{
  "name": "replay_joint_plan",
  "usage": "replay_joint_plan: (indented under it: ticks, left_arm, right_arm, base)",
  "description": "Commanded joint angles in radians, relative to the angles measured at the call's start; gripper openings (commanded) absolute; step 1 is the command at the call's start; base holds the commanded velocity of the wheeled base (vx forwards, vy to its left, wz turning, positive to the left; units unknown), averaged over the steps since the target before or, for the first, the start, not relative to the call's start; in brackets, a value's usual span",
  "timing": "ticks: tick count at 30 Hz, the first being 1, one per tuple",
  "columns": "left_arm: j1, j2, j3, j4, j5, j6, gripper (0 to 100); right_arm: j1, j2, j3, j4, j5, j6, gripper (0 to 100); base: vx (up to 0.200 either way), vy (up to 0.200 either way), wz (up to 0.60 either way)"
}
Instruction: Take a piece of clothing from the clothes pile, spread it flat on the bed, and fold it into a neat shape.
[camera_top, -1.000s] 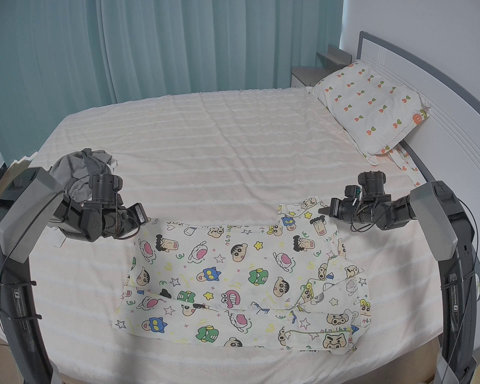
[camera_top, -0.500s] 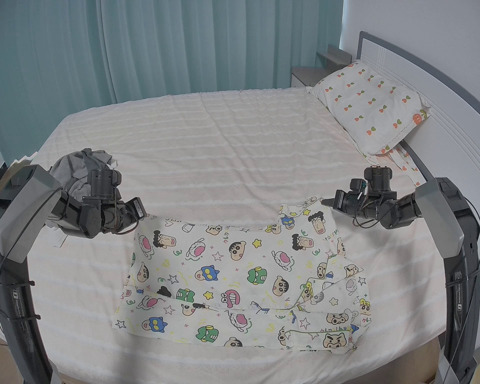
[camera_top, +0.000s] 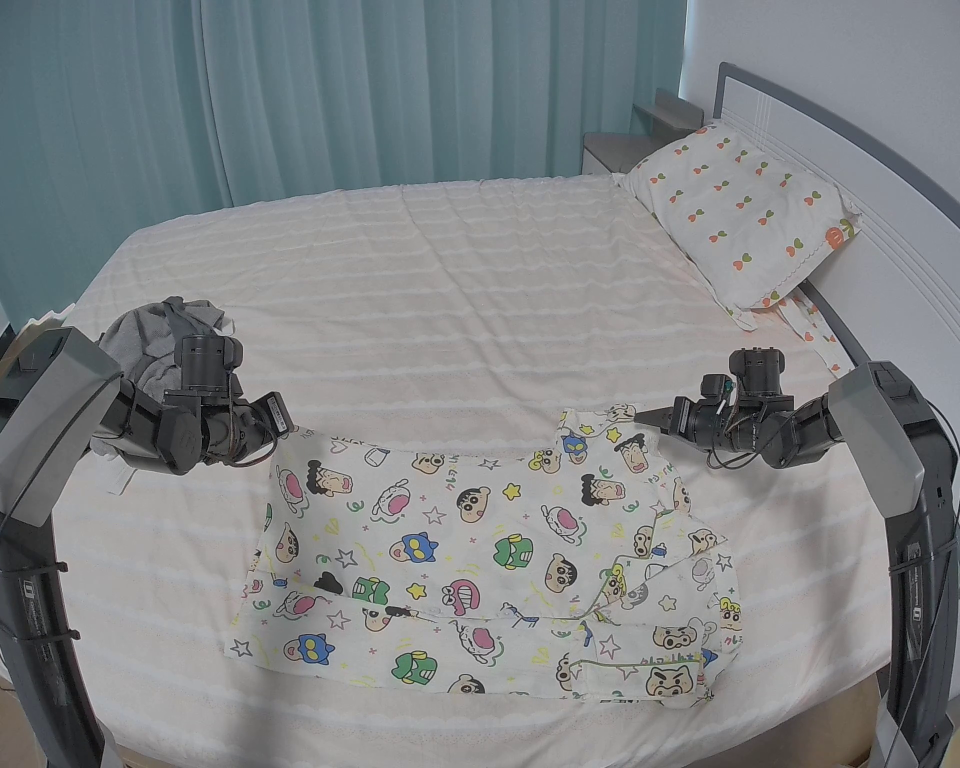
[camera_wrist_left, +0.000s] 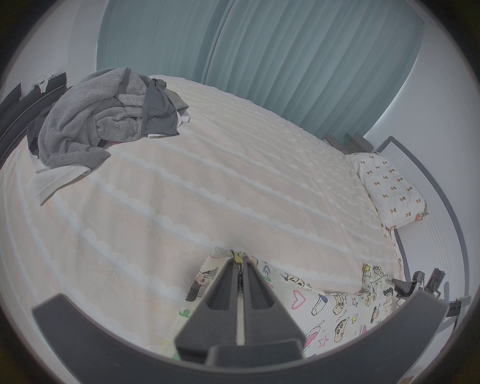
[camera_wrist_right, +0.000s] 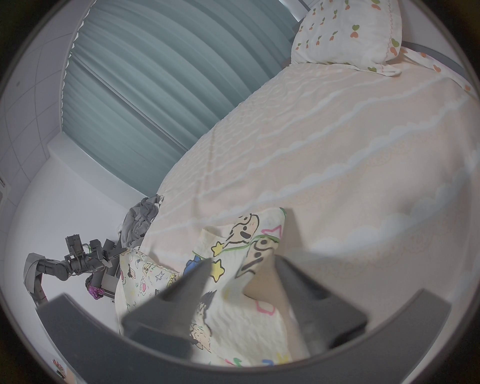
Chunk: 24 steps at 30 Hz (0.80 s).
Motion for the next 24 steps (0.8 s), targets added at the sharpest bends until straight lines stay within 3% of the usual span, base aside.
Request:
replay_joint_plan:
  ticks: [1,19,20,24]
  left_arm:
    - [-0.004,0.002,0.000,-0.001,0.000,-0.001,0]
    - [-0.010,0.010,0.000,-0.004,0.000,-0.003,0]
    - [-0.012,0.011,0.000,-0.003,0.000,-0.003,0]
    - [-0.013,0.016,0.000,-0.004,0.002,-0.003,0]
  right_arm:
    - [0.001,0.005,0.008,0.001,0.003,-0.004,100]
    - [0.095,0.051,-0.043,0.012,0.006,-0.002,100]
    - [0.101,0.055,-0.045,0.015,0.006,-0.002,0]
    - [0.097,0.058,-0.043,0.015,0.003,-0.001,0]
  base:
    - [0.000,0.000,0.00]
    - [0.000,0.000,0.00]
    - [0.000,0.000,0.00]
    - [0.000,0.000,0.00]
